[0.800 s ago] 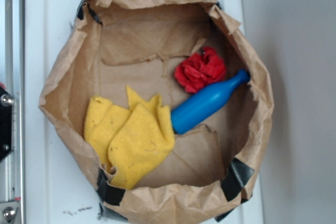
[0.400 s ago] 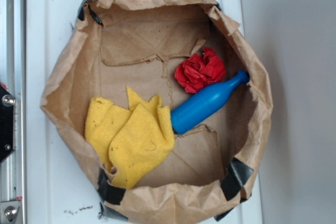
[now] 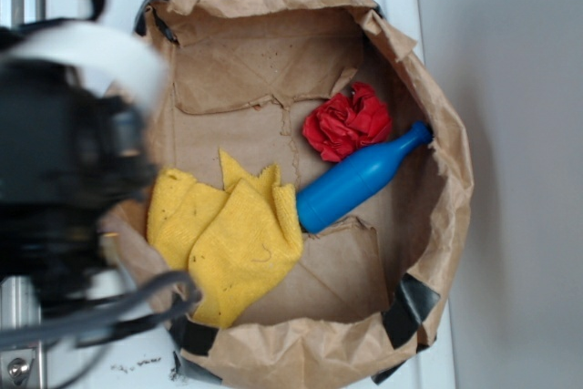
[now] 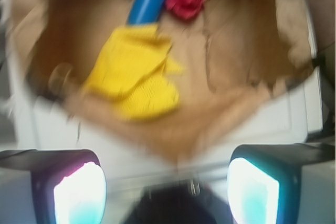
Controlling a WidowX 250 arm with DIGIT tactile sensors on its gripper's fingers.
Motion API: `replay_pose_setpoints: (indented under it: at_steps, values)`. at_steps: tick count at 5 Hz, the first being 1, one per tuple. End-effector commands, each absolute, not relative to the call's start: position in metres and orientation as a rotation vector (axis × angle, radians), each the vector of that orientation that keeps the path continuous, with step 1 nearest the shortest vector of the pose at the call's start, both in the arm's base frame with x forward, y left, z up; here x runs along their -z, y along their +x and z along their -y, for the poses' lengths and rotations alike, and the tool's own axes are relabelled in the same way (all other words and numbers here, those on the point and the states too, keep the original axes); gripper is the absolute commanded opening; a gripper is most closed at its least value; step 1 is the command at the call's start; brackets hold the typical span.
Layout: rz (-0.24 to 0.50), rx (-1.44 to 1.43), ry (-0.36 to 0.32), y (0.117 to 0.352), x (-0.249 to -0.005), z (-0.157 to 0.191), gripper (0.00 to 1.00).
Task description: Grab the yellow cloth.
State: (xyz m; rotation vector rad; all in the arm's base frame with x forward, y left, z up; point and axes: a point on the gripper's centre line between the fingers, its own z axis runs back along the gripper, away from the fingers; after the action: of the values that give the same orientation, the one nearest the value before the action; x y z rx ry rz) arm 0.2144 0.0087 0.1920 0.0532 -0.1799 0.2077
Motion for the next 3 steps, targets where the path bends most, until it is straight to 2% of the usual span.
replay_pose_setpoints:
  at_steps: [1, 2, 3]
  values:
    - [0.216, -0.392, -0.076, 0.287, -0.152, -0.018, 1.0]
    - [0.141, -0.411, -0.122, 0.295, -0.128, -0.003, 1.0]
    - [0.058, -0.39, -0.122, 0.296, -0.109, 0.017, 1.0]
